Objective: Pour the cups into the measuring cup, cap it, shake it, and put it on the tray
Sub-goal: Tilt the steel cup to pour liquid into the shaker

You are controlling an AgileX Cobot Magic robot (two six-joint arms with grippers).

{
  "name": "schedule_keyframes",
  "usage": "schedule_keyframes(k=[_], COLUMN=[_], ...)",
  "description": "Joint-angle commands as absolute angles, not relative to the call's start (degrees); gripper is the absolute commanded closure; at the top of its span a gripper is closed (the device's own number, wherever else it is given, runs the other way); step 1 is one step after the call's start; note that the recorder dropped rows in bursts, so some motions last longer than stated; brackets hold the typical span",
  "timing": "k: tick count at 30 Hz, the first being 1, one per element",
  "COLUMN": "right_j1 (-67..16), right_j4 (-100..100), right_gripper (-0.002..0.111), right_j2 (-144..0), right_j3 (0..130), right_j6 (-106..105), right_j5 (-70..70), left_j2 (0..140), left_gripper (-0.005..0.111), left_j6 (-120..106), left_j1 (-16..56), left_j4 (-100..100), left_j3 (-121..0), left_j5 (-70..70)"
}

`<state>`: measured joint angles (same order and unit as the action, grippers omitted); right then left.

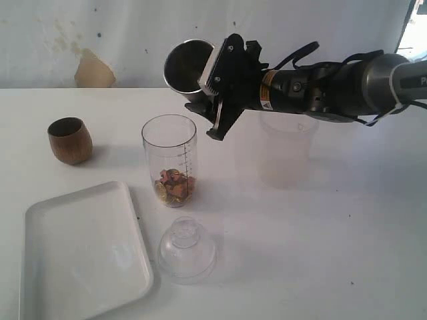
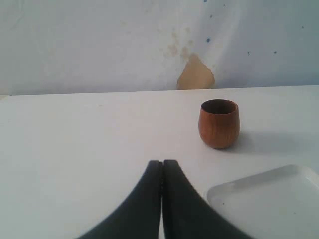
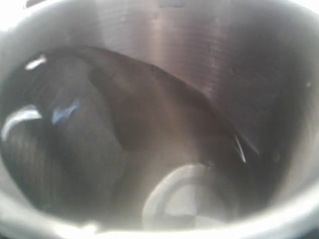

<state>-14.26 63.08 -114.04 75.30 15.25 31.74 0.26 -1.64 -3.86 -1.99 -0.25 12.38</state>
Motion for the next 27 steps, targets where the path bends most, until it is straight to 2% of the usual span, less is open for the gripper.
schedule_keyframes(k=[1, 27], right_j1=[-14.3, -14.3], right_j4=[61.7, 61.7], right_gripper=[0.108, 0.108], right_j2=[-113.0, -113.0], right_j3=[76.2, 76.2], right_j6=[14.5, 0.5], right_j5=[34.3, 33.2], left_j2=[0.0, 0.0], left_gripper=[0.106, 0.106], left_j6=[-1.5, -1.5], left_j1=[-3.9, -3.9], left_j4=[-2.1, -2.1], left_j3=[0.0, 0.0], left_j5=[12.1, 12.1])
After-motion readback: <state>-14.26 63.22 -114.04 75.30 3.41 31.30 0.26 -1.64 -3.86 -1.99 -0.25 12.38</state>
